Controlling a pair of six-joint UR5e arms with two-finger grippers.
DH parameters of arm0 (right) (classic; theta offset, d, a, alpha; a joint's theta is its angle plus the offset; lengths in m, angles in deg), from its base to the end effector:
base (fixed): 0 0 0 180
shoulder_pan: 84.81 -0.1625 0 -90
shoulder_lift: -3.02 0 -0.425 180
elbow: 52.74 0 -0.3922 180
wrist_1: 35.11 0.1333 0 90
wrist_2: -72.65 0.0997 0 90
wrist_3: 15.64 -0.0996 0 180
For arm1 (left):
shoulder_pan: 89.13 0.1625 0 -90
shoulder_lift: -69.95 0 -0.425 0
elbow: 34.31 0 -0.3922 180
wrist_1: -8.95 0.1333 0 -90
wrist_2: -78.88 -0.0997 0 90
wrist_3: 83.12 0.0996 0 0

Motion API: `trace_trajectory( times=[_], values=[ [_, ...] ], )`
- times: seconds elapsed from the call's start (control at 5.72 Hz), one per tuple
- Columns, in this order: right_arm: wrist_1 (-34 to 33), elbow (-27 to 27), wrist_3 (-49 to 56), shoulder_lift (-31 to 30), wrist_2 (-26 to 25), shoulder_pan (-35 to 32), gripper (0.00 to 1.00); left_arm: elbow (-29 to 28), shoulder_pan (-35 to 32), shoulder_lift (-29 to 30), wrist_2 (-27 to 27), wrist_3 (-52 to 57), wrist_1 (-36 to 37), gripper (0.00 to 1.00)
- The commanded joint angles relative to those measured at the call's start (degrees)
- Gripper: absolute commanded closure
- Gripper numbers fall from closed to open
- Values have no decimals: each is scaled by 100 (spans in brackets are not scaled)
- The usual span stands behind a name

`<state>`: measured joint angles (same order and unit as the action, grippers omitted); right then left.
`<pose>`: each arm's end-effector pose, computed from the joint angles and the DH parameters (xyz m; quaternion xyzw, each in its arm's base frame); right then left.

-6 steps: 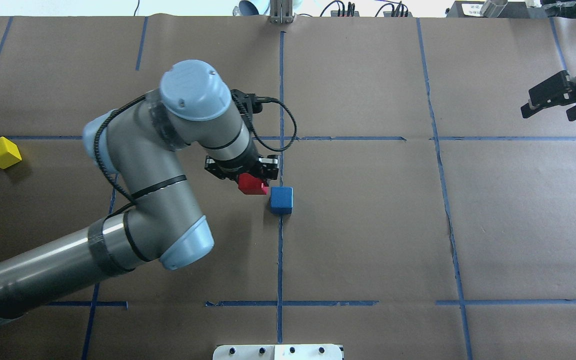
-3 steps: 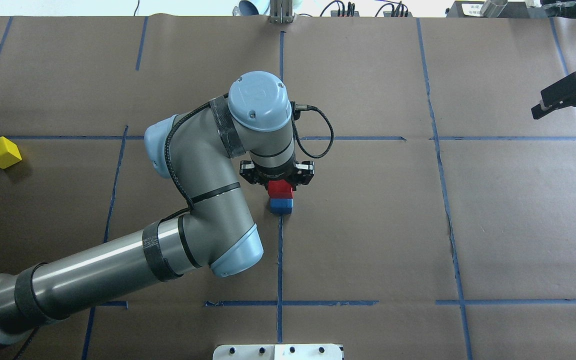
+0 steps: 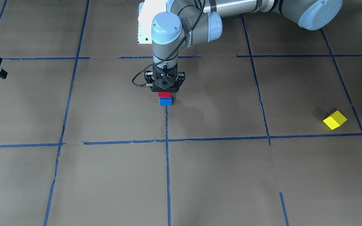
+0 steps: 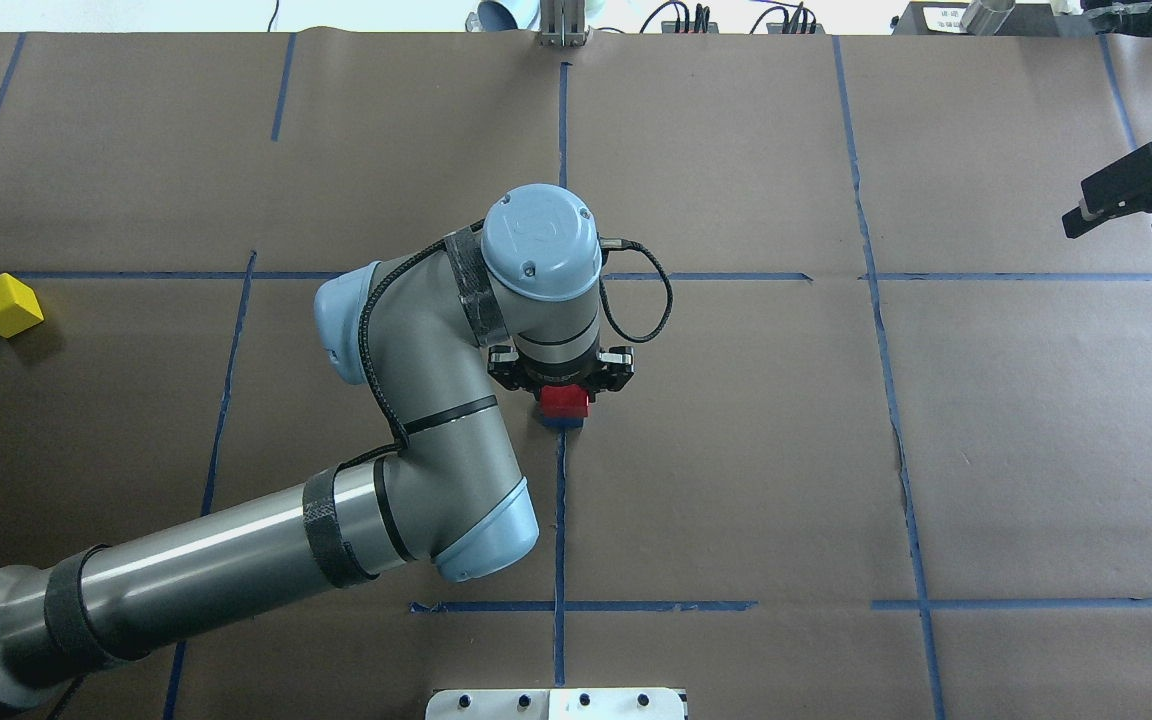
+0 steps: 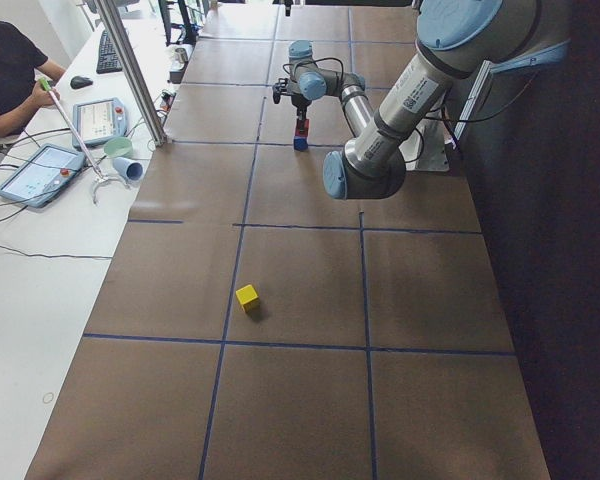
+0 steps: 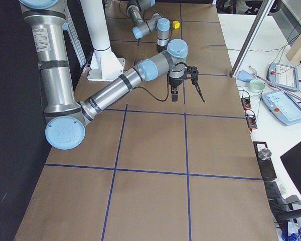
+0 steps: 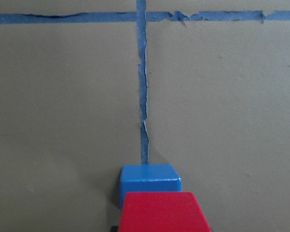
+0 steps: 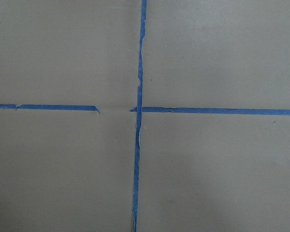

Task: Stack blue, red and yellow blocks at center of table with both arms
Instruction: 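Lower the red cube onto the blue cube and open the left gripper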

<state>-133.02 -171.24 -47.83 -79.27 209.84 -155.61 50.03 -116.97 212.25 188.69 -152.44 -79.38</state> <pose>-0.1054 -0.4857 0.3643 0.0336 -0.4469 0.0033 0.8940 0.6099 -0.4347 0.1331 0.0099 0.4088 0.0088 0.9125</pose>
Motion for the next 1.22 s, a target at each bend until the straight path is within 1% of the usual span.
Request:
trace_trajectory(
  times=[0.0, 0.52, 1.05],
  values=[
    [0, 11, -6, -6, 0, 5, 0, -49, 24, 9, -92, -12, -9, 100],
    [0, 64, -15, 20, -9, 5, 0, -137, 24, 79, -214, -12, -9, 100],
    [0, 73, -41, 38, -9, 5, 0, -120, 24, 79, -215, -55, 8, 98]
  ],
)
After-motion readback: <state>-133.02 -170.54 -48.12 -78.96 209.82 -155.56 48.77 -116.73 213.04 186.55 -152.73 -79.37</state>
